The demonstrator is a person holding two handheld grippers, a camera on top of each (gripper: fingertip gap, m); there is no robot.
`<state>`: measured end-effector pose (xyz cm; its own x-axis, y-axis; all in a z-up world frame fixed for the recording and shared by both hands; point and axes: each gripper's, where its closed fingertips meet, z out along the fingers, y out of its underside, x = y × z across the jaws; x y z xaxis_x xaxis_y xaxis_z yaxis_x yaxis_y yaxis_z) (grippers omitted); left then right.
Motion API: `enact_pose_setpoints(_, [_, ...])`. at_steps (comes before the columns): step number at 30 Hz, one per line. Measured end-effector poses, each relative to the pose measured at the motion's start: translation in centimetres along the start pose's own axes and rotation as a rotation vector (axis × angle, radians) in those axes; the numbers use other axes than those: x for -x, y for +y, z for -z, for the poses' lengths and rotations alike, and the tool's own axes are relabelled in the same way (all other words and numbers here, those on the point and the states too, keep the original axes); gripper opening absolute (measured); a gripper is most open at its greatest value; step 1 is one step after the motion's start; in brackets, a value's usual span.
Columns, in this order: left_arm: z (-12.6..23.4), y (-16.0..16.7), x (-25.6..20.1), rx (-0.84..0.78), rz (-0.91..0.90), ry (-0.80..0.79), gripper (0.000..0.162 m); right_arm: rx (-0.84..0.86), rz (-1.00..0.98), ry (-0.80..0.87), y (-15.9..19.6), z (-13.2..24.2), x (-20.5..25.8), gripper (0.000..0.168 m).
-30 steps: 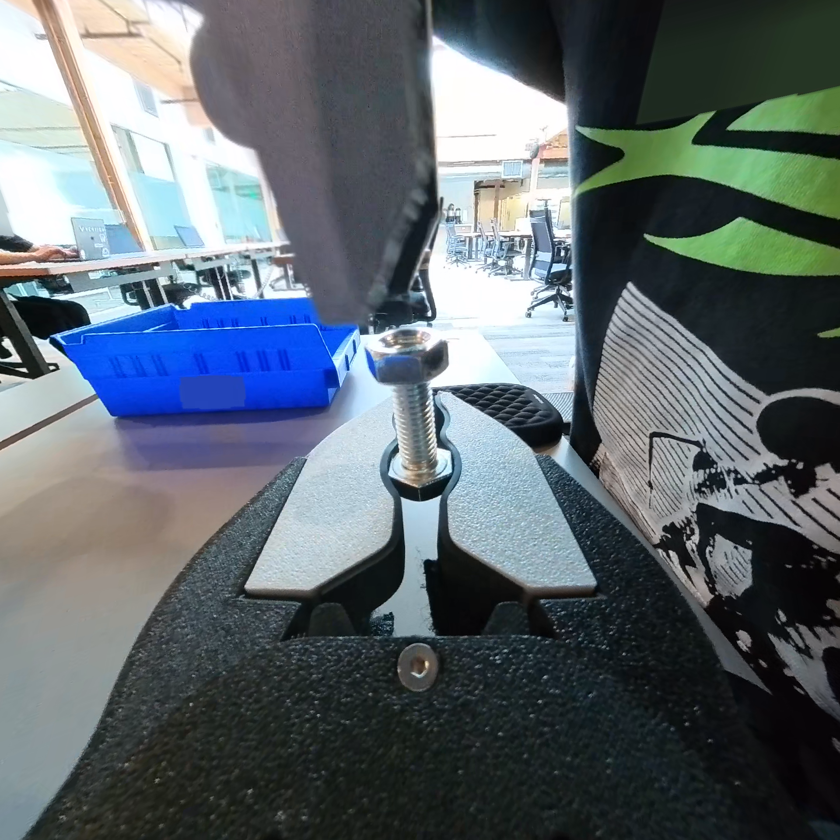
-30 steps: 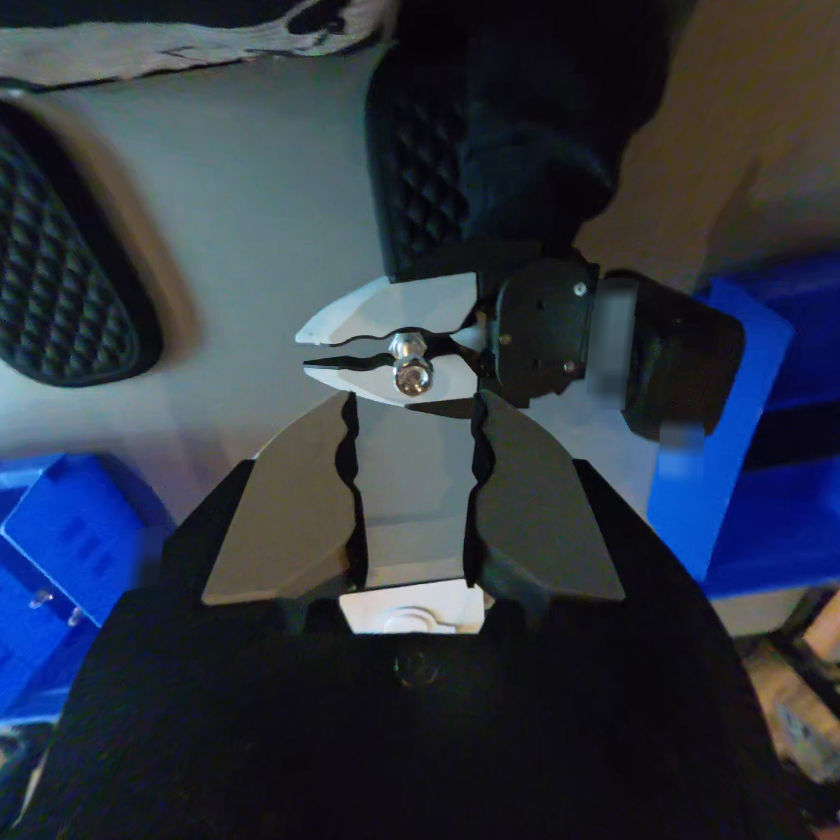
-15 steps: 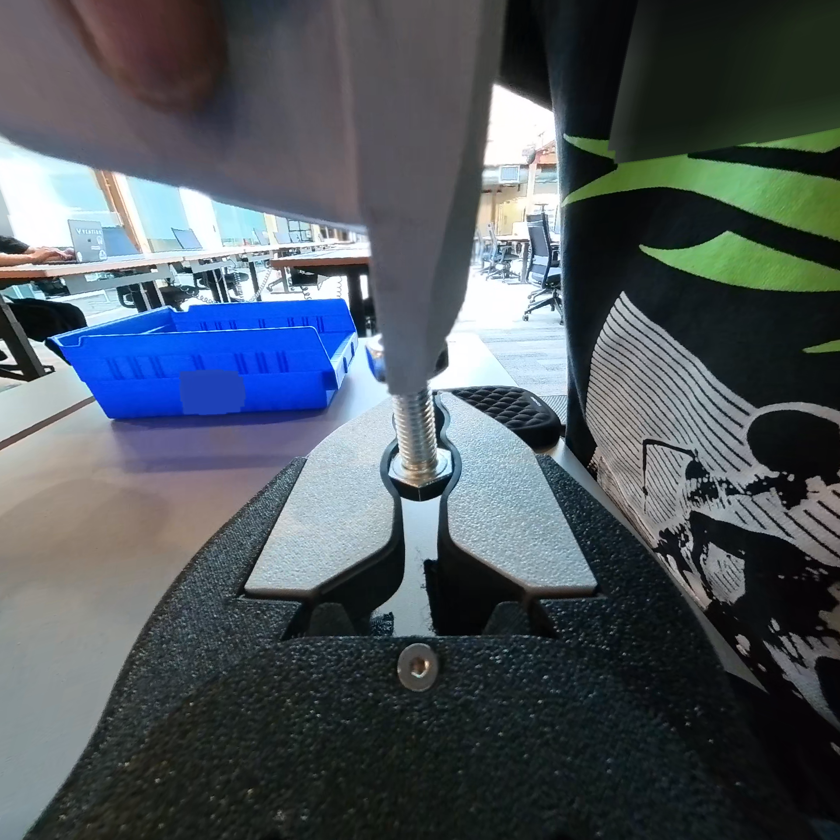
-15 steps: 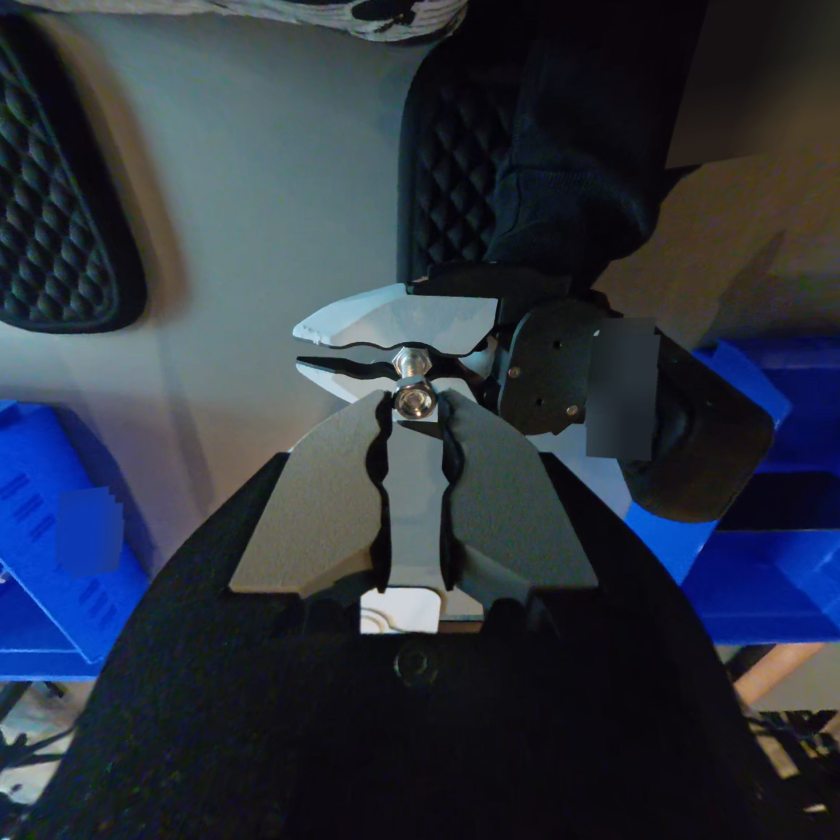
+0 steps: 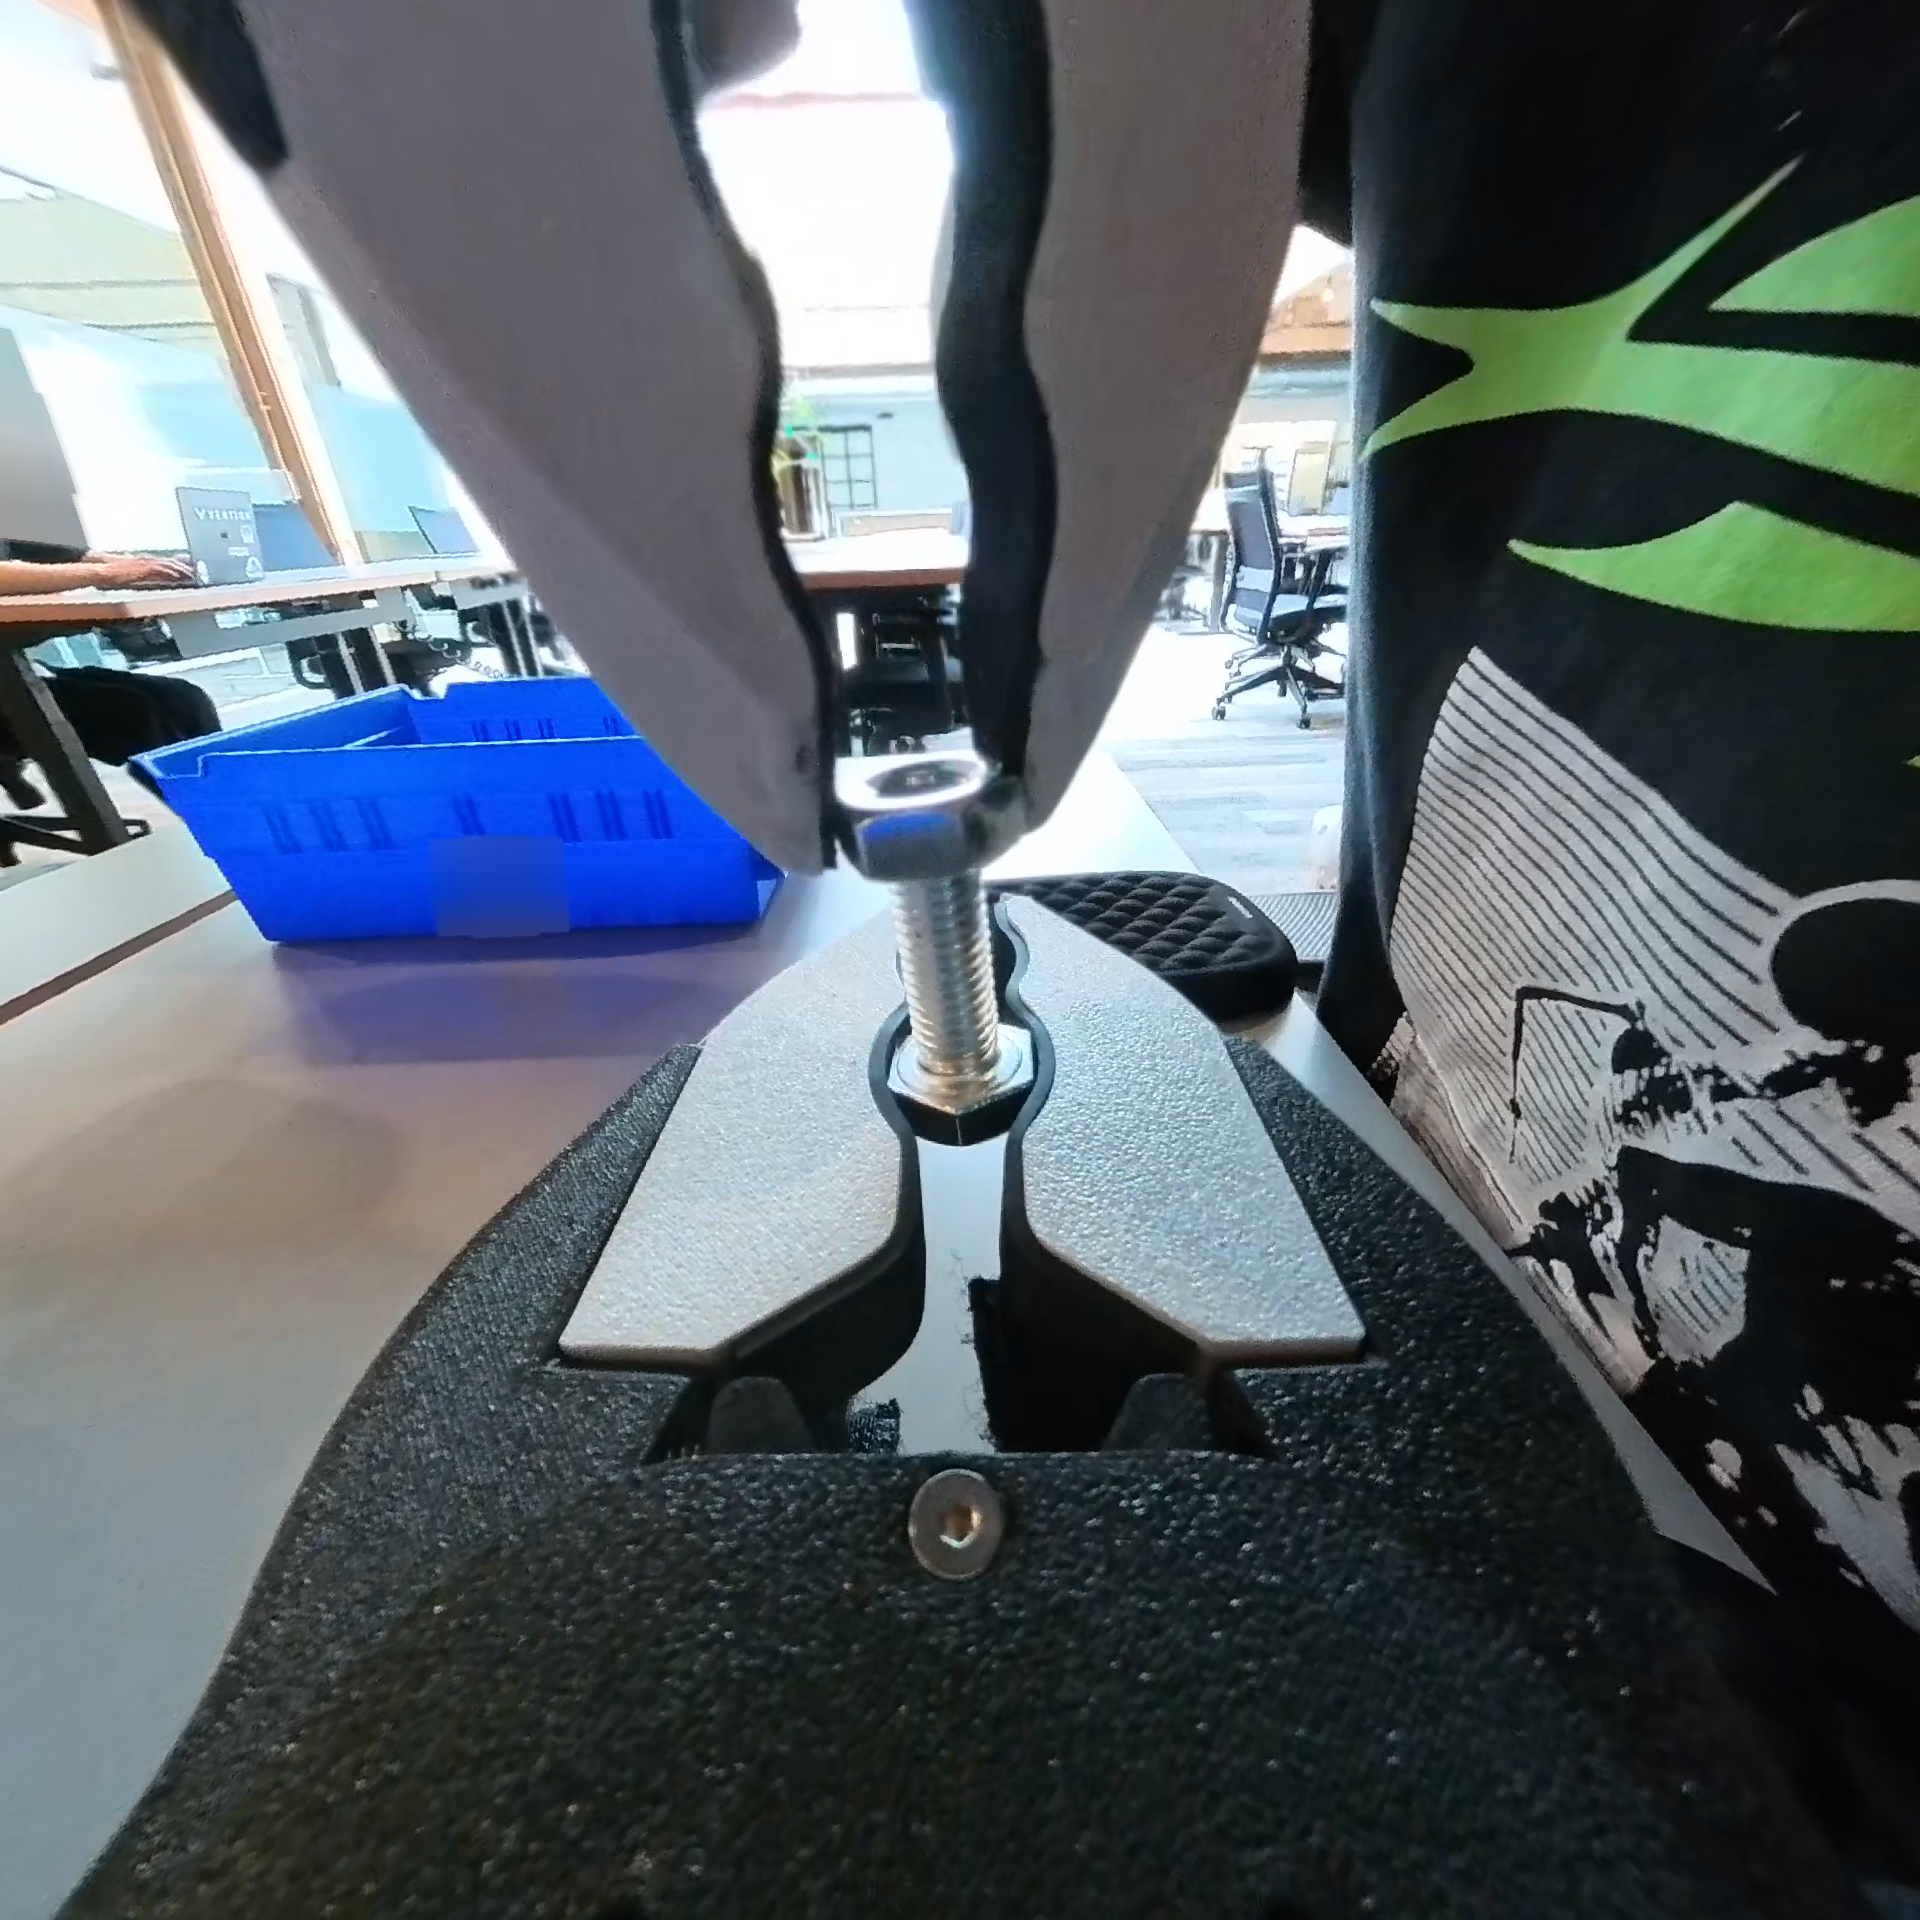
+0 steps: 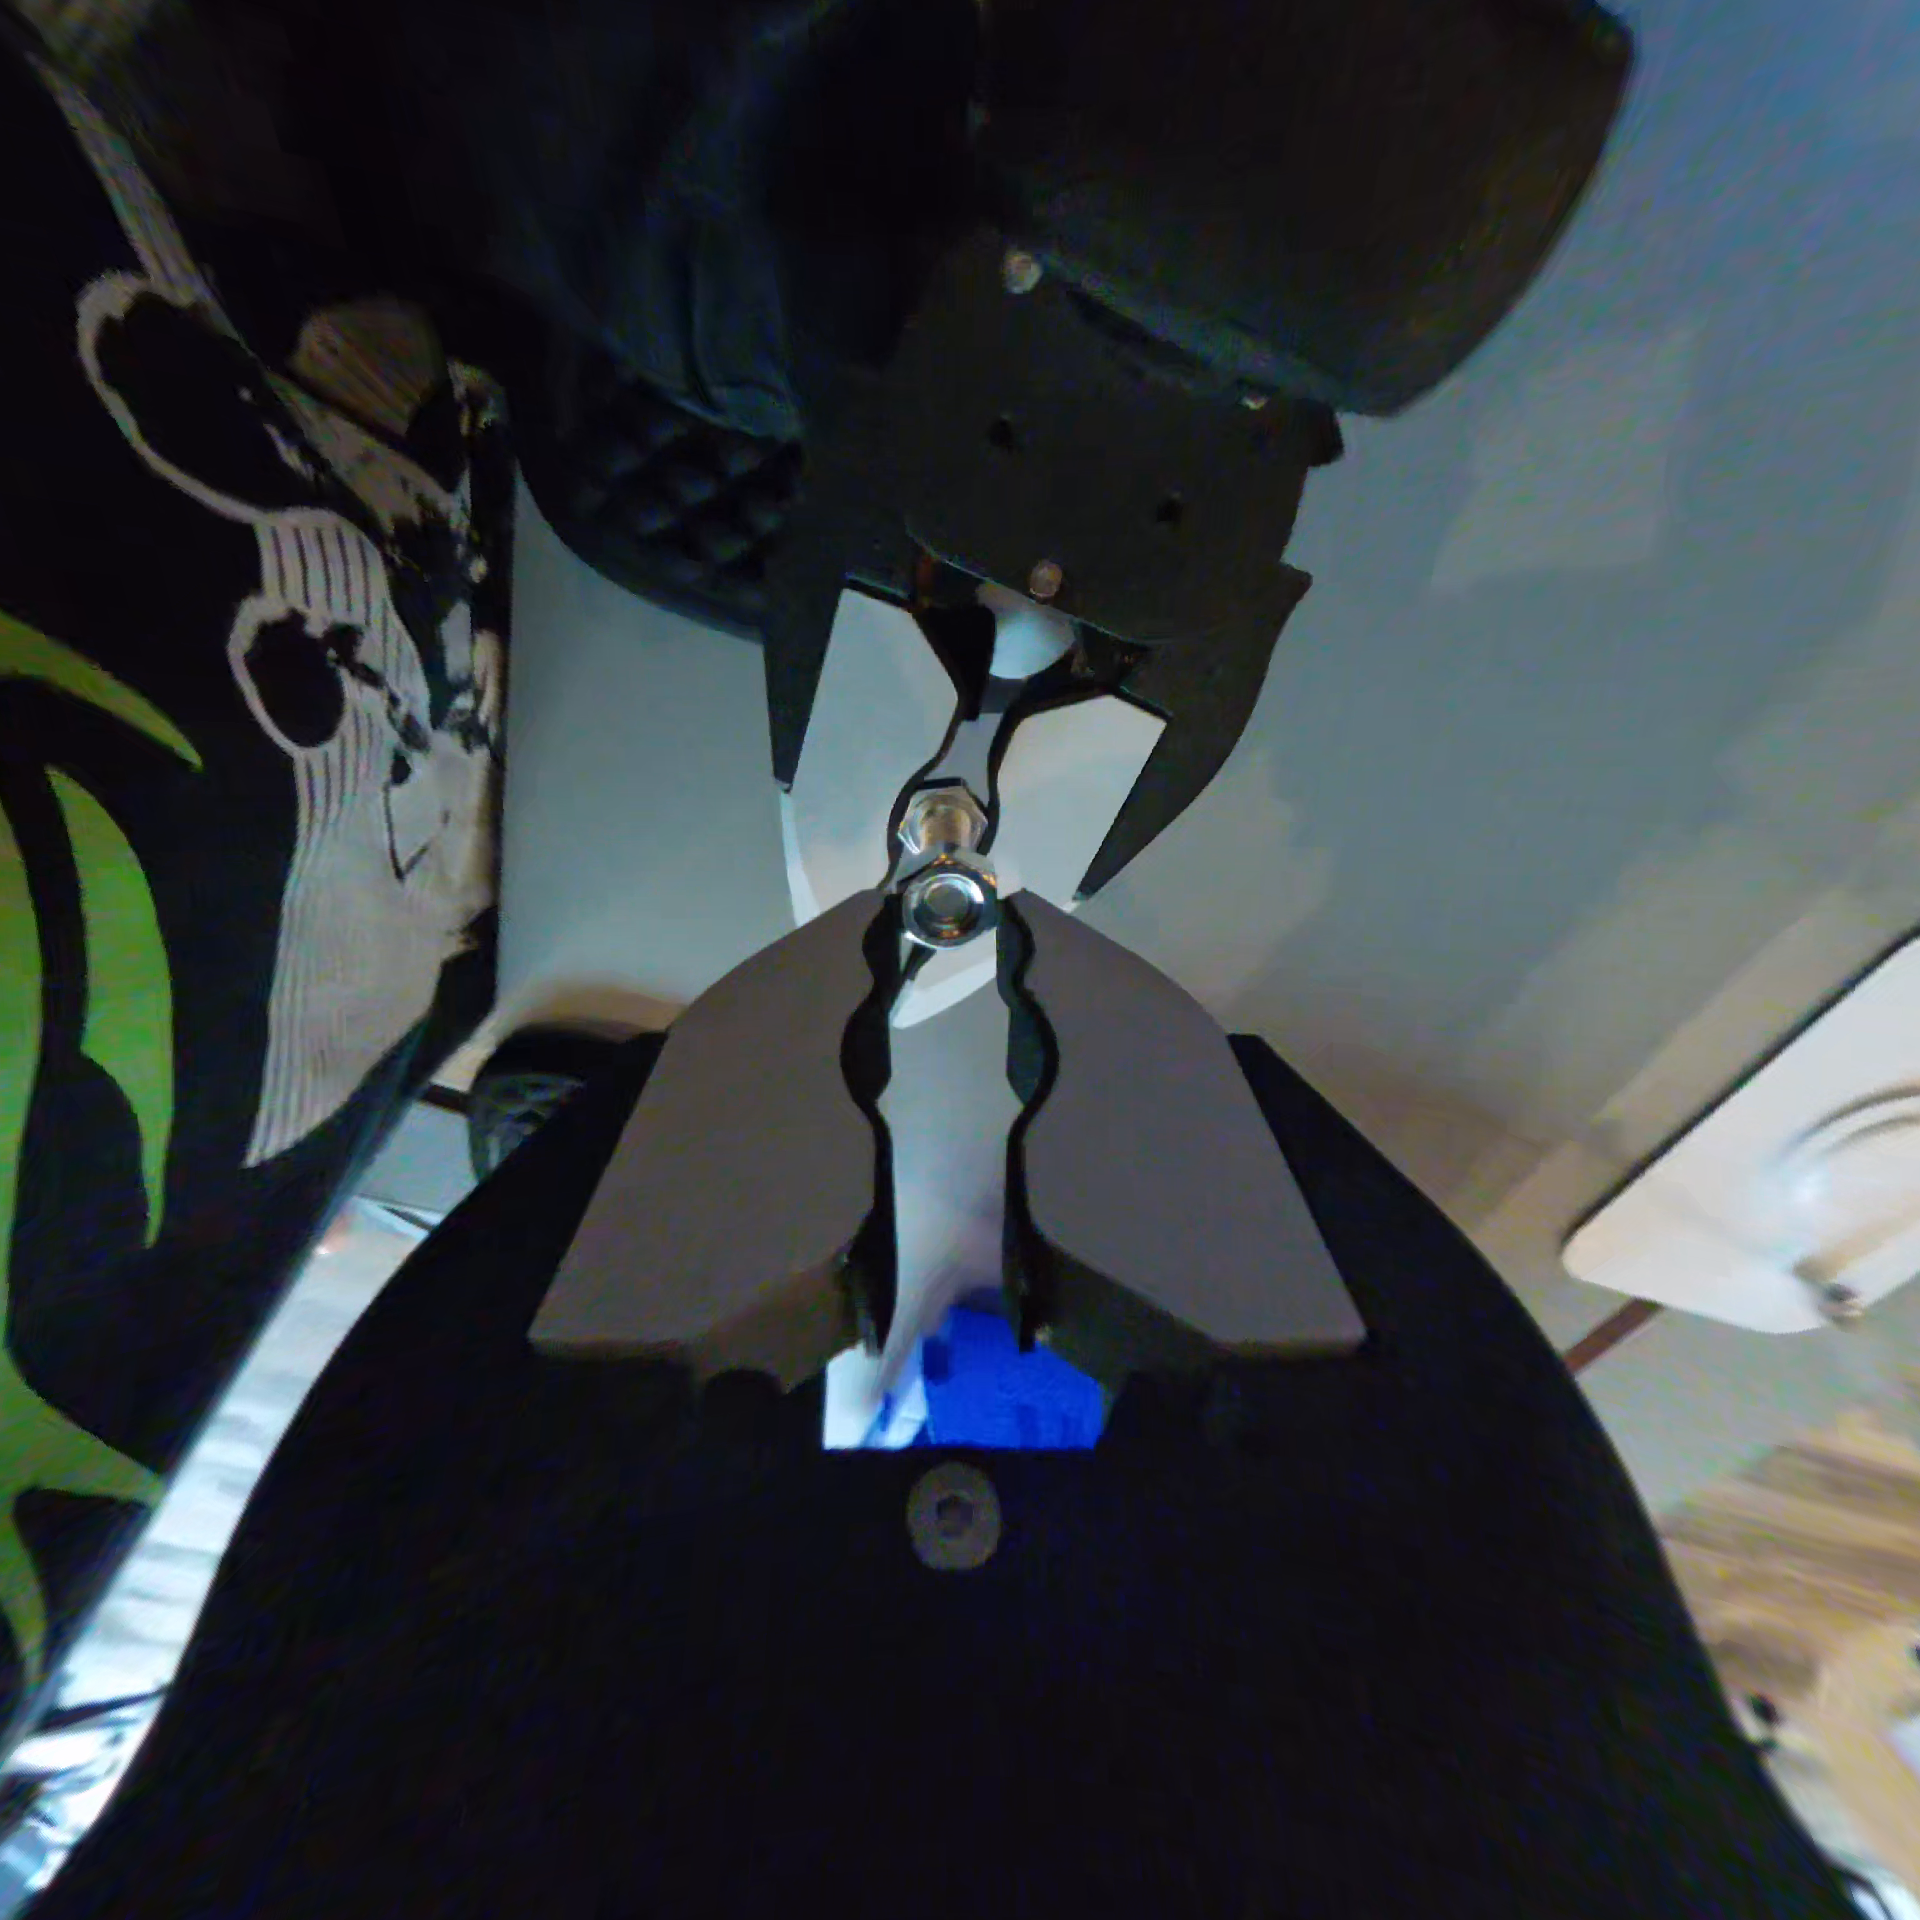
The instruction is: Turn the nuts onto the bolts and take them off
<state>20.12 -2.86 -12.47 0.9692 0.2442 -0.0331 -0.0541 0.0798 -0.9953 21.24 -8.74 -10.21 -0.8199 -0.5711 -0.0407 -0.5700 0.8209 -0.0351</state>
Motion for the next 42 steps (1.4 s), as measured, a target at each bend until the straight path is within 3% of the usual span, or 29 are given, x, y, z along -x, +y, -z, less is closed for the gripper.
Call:
enact_pose_setpoints(5, [0.0, -0.1, -0.1, -0.005, -0.002, 0.002, 0.010, -0.026, 0.010, 0.027, -0.1, 0.1, 0.0, 0.018])
enact_pose_setpoints(7, [0.1, -0.1, -0.1, -0.007, -0.002, 0.002, 0.010, -0.038, 0.137, 0.059, -0.3, 0.3, -0.3, 0.036])
enact_pose_setpoints(10, [0.1, -0.1, -0.1, -0.008, -0.001, 0.004, 0.010, -0.037, 0.504, 0.141, -0.4, 1.4, -1.2, 0.049])
enact_pose_setpoints(13, [0.1, -0.1, -0.1, -0.008, 0.000, 0.008, 0.010, -0.041, 0.936, 0.178, -0.6, 2.1, -1.1, 0.044])
enact_pose_setpoints(15, [0.1, -0.1, -0.1, -0.008, 0.001, 0.009, 0.010, -0.029, 1.098, 0.121, -0.2, 1.8, -0.4, 0.039])
enact_pose_setpoints(22, [0.1, -0.1, -0.1, -0.009, 0.003, 0.014, 0.010, 0.002, 1.247, -0.002, -0.5, 0.8, 0.3, 0.026])
enact_pose_setpoints(25, [0.1, -0.1, -0.1, -0.007, 0.003, 0.016, 0.010, -0.015, 1.238, -0.021, -0.8, 0.6, 0.3, 0.017])
enact_pose_setpoints(30, [0.2, -0.2, -0.1, -0.016, 0.006, 0.013, 0.010, -0.036, 1.109, -0.004, -0.9, 0.7, 0.1, 0.017])
enact_pose_setpoints(36, [0.3, -0.2, 0.0, -0.016, 0.010, 0.004, 0.010, -0.029, 0.650, 0.021, -0.9, 0.6, -0.1, 0.017])
enact_pose_setpoints(42, [0.1, 0.0, 0.0, 0.001, 0.005, 0.003, 0.010, -0.056, 0.070, -0.006, -0.6, 0.5, 0.0, 0.017])
